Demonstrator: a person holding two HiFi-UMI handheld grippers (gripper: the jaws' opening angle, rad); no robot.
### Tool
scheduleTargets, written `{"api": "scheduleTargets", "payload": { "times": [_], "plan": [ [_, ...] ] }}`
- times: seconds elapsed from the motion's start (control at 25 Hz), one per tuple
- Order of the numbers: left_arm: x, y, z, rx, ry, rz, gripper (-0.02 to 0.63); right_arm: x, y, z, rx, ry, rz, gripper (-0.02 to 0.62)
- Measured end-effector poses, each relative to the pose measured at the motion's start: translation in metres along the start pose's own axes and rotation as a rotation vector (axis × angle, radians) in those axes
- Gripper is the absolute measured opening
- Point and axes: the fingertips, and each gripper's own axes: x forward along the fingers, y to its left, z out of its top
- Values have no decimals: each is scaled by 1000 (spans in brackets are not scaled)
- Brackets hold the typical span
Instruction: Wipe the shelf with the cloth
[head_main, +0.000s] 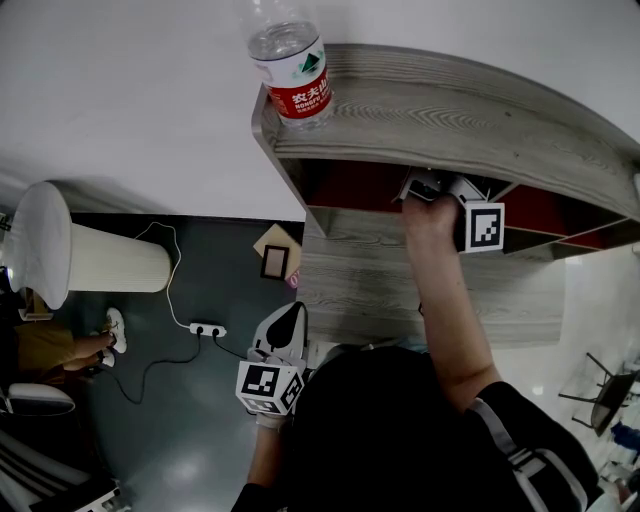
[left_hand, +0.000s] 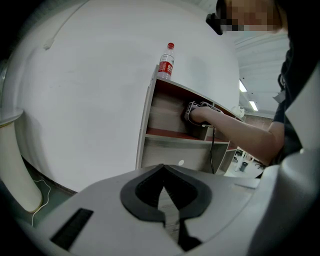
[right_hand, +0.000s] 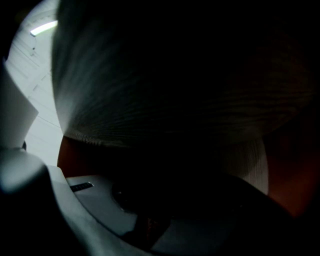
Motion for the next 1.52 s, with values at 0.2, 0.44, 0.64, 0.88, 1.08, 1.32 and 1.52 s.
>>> {"api": "scheduleTargets", "payload": {
  "times": [0.2,0.44,0.64,0.88,1.08,1.32,1.52],
  "plan": [
    [3,-2,1,2,-2,-11,5,-12,-5,-2,-41,56,-38,48],
    [13,-10,6,16,-7,-47,5,-43,-2,-19,-121,225,-60,48],
    [25,-22,13,41,-18,-100,5,-75,3,-31,-246,392,-47,48],
    [39,-37,22,66,-29,-158,5,-113,19,-39,-496,617,17,48],
    [46,-46,29,83,-42,-194,5,-142,37,-34,-769,759,100,49],
    [50,-48,35,98,-51,-215,5,-170,44,-23,-1024,872,196,49],
    [52,-50,40,118,-62,-233,5,-189,35,-16,-1218,961,228,51]
  ]
}}
